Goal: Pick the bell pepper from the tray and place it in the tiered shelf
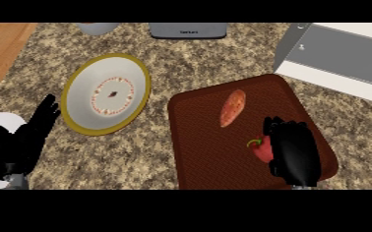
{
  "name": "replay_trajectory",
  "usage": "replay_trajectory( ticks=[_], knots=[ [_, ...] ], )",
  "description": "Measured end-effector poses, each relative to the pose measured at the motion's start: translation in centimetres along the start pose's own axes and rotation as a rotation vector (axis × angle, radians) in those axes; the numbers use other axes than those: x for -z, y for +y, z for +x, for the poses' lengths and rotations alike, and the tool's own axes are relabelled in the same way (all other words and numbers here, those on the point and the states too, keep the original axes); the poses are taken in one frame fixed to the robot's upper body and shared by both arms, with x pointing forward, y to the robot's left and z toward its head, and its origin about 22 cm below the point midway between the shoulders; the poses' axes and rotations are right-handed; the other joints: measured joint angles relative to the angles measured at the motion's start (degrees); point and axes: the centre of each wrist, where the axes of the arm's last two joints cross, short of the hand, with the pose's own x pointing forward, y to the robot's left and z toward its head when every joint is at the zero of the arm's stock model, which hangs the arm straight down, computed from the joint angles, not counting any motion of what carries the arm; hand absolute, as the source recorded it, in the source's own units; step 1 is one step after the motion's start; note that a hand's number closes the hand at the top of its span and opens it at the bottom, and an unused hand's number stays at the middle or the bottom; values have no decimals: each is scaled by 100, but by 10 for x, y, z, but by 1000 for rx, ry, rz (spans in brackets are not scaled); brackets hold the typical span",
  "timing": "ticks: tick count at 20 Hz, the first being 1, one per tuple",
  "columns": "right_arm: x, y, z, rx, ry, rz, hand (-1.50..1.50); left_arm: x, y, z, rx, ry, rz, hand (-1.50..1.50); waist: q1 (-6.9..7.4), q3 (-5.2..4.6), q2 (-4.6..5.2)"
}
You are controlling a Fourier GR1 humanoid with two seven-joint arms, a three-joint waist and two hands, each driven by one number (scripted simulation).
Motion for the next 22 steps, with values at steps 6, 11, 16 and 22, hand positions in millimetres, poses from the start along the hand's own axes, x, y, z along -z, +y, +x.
replay_trajectory(
  ticks=[6,11,16,22],
  knots=[
    [36,-47,-68,229,-12,60,150,1,0,4,1,-5,-2,0,1,8,9],
    [33,-91,-107,385,-3,45,150,-1,2,-2,3,2,9,0,-38,6,-5],
    [16,-130,-138,580,16,2,150,-2,1,-4,3,6,11,0,-98,4,-27],
    [0,-179,-165,711,41,-96,150,0,2,-2,6,8,6,0,-66,2,-23]
  ],
)
